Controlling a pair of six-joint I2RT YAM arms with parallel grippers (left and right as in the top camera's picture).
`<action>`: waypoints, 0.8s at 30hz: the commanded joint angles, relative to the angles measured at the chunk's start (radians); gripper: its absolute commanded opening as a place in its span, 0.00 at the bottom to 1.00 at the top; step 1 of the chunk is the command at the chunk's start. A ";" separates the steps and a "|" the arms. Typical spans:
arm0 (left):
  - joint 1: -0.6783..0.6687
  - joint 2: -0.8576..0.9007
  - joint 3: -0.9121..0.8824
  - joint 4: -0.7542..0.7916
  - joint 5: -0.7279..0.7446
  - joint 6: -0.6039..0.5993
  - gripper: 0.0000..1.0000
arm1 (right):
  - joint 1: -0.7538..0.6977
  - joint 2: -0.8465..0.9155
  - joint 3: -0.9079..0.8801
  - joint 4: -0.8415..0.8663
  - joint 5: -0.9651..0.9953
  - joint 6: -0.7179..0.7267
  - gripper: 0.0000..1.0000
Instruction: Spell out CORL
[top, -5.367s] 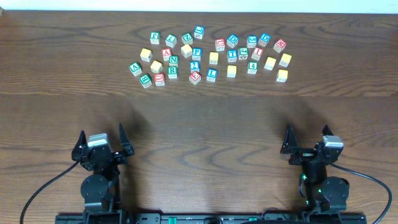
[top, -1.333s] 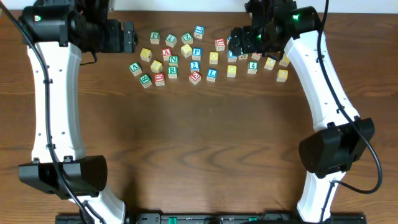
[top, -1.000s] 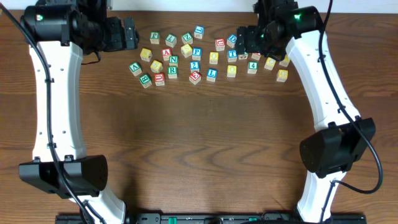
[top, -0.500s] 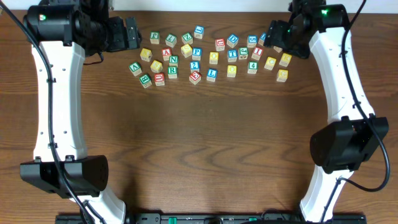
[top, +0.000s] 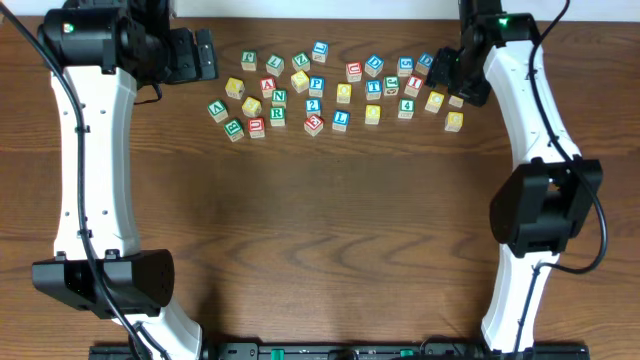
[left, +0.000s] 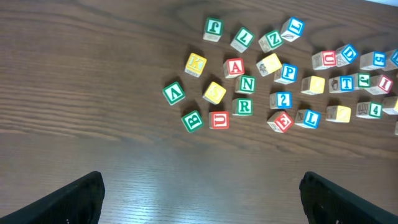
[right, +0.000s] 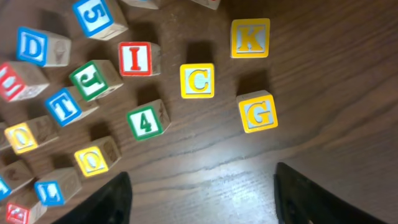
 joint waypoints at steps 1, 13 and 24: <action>0.001 0.013 -0.010 -0.004 -0.020 -0.005 0.98 | -0.004 0.049 0.000 0.030 0.023 0.024 0.60; 0.001 0.013 -0.010 0.000 -0.020 -0.005 0.98 | -0.006 0.193 0.000 0.255 0.032 -0.113 0.56; 0.001 0.013 -0.010 0.000 -0.020 -0.005 0.98 | -0.011 0.249 0.000 0.263 0.045 -0.161 0.54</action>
